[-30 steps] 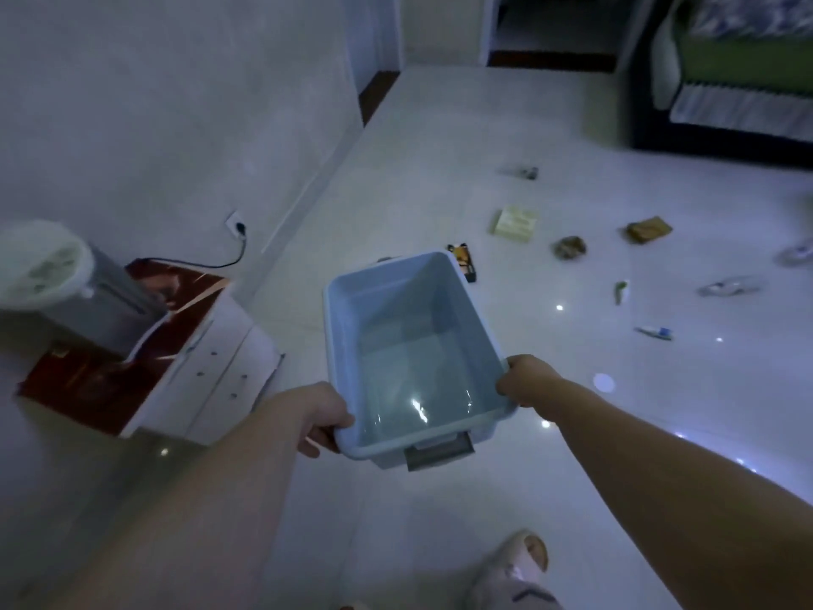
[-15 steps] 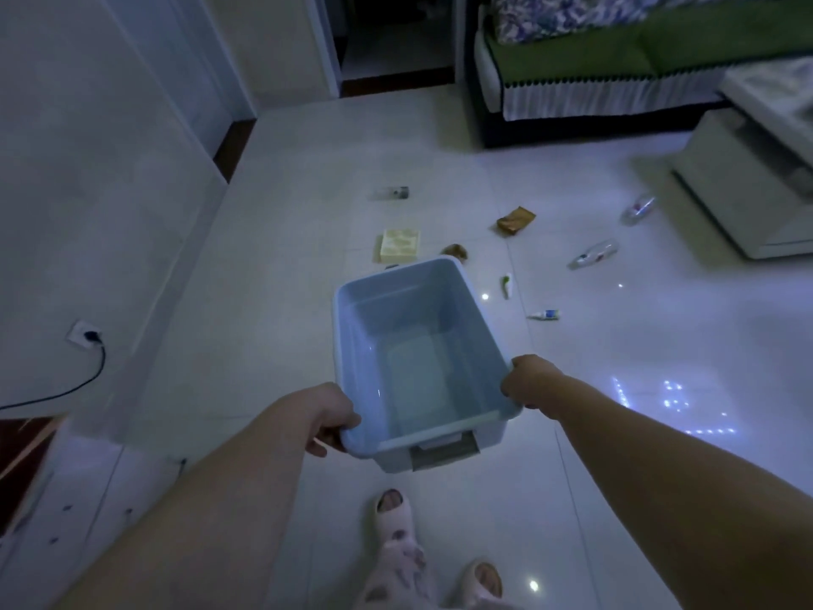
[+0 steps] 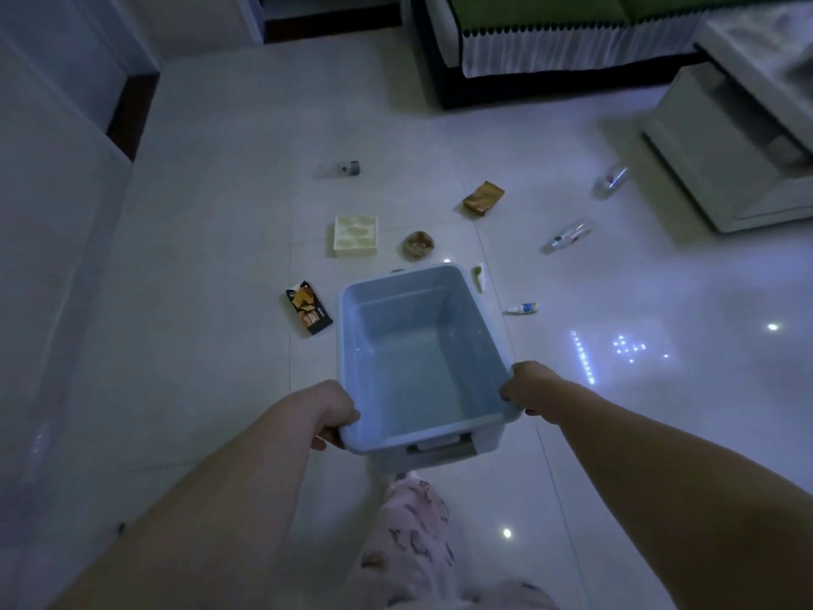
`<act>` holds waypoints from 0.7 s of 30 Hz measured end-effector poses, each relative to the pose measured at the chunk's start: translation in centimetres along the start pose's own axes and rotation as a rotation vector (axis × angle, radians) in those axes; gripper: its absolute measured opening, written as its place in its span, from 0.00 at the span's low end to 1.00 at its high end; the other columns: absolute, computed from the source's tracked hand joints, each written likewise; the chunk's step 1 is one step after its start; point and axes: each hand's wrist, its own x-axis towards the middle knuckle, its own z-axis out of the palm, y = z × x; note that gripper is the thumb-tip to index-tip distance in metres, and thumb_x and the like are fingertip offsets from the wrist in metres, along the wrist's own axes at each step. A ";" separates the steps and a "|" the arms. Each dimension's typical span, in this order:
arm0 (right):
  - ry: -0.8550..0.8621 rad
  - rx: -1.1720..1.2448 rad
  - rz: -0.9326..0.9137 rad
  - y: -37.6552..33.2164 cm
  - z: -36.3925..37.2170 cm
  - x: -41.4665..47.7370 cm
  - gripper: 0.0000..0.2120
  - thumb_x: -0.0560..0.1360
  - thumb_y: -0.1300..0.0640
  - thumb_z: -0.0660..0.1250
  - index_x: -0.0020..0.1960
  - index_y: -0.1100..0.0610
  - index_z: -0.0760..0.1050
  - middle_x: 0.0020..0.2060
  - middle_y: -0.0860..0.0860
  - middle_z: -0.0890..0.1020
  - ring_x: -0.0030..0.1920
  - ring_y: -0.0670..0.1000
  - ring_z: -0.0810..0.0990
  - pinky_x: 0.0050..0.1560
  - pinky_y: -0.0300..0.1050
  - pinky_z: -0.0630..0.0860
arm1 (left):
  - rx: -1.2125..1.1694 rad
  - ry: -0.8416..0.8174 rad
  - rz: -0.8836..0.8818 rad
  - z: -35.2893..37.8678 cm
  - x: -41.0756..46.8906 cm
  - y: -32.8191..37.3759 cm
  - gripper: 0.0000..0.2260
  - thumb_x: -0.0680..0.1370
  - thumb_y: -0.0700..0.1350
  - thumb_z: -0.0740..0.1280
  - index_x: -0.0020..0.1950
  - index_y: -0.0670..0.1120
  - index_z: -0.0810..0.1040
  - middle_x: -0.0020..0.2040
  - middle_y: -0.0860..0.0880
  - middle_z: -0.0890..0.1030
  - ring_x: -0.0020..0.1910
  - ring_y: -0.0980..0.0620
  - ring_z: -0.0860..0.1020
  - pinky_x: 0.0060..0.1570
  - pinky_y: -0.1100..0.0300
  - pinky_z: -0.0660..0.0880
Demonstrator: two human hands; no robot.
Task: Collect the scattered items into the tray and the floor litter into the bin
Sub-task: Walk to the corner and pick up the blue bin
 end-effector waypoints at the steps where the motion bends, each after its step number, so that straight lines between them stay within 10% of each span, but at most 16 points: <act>1: -0.006 0.007 0.013 -0.9 -0.2 1.5 0.16 0.73 0.63 0.64 0.59 0.64 0.74 0.47 0.59 0.77 0.44 0.57 0.75 0.43 0.45 0.74 | 0.002 0.003 -0.009 -0.8 1.5 0.9 0.08 0.80 0.42 0.61 0.58 0.41 0.69 0.46 0.41 0.80 0.34 0.50 0.79 0.42 0.57 0.73; 6: 0.004 0.082 0.010 -3.1 -0.6 7.9 0.16 0.72 0.63 0.64 0.59 0.63 0.75 0.50 0.58 0.78 0.46 0.56 0.76 0.45 0.44 0.74 | -0.019 0.008 -0.062 -3.1 7.7 4.3 0.11 0.80 0.38 0.60 0.38 0.42 0.66 0.35 0.43 0.75 0.30 0.49 0.73 0.31 0.60 0.67; 11: 0.006 0.078 0.032 -2.9 -1.0 14.1 0.15 0.72 0.62 0.63 0.59 0.62 0.75 0.52 0.59 0.79 0.47 0.57 0.76 0.45 0.43 0.73 | -0.038 0.100 -0.001 -2.1 13.5 6.9 0.10 0.79 0.41 0.63 0.55 0.35 0.75 0.53 0.35 0.79 0.45 0.43 0.77 0.37 0.55 0.72; 21: -0.067 0.005 -0.024 -0.5 1.4 31.6 0.16 0.73 0.62 0.64 0.60 0.59 0.75 0.55 0.58 0.80 0.49 0.57 0.76 0.48 0.43 0.72 | -0.228 0.273 -0.151 7.8 29.0 8.7 0.10 0.76 0.39 0.63 0.55 0.36 0.74 0.55 0.34 0.77 0.52 0.36 0.80 0.49 0.42 0.80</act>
